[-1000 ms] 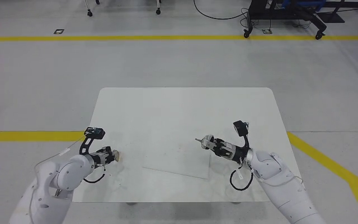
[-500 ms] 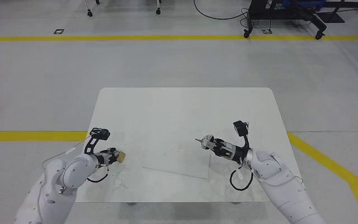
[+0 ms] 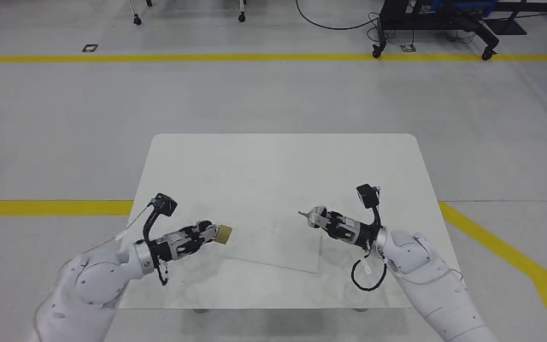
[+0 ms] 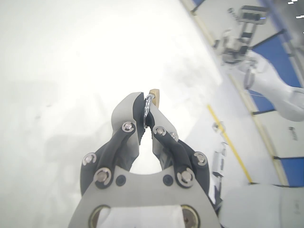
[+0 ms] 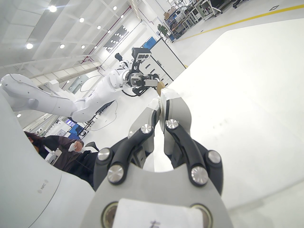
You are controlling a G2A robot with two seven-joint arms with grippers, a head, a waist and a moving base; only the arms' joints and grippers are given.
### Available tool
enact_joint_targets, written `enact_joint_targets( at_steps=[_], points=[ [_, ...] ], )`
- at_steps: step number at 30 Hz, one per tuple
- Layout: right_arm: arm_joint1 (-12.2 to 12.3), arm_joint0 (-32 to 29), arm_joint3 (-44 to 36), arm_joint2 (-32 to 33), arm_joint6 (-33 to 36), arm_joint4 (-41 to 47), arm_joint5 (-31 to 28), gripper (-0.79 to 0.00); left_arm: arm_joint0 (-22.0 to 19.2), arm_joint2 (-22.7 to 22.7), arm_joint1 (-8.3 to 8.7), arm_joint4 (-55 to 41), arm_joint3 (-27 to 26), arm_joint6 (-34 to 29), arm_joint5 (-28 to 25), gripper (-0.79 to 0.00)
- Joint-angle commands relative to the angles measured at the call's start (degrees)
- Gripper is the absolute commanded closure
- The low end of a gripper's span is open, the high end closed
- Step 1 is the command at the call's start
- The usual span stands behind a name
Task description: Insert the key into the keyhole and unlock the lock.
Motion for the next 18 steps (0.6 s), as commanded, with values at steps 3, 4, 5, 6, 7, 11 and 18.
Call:
enact_joint_targets(
  at_steps=[3,4,5,6,7,11,18],
  points=[
    [0.0,0.0,0.0,0.0,0.0,0.0,0.0,0.0,-6.1,7.9,-1.47,-12.1,5.3,-1.9,-2.2,0.0],
    [0.0,0.0,0.0,0.0,0.0,0.0,0.0,0.0,-8.0,9.9,-1.92,-12.8,6.7,-2.2,-1.9,0.0],
    [0.0,0.0,0.0,0.0,0.0,0.0,0.0,0.0,-9.9,12.0,-2.4,-13.4,8.2,-2.6,-1.1,0.0],
    [0.0,0.0,0.0,0.0,0.0,0.0,0.0,0.0,-11.8,13.9,-2.88,-13.9,9.7,-3.2,-0.1,0.0],
    [0.0,0.0,0.0,0.0,0.0,0.0,0.0,0.0,-13.7,15.4,-3.29,-14.1,11.1,-3.6,1.2,0.0],
    [0.0,0.0,0.0,0.0,0.0,0.0,0.0,0.0,-14.7,16.1,-3.53,-13.8,11.7,-3.5,1.8,0.0],
    [-0.2,-0.5,-1.5,-0.2,-1.2,1.8,0.1,0.0,-12.8,15.7,-3.64,-15.5,11.6,0.4,-0.2,0.0]
  ],
)
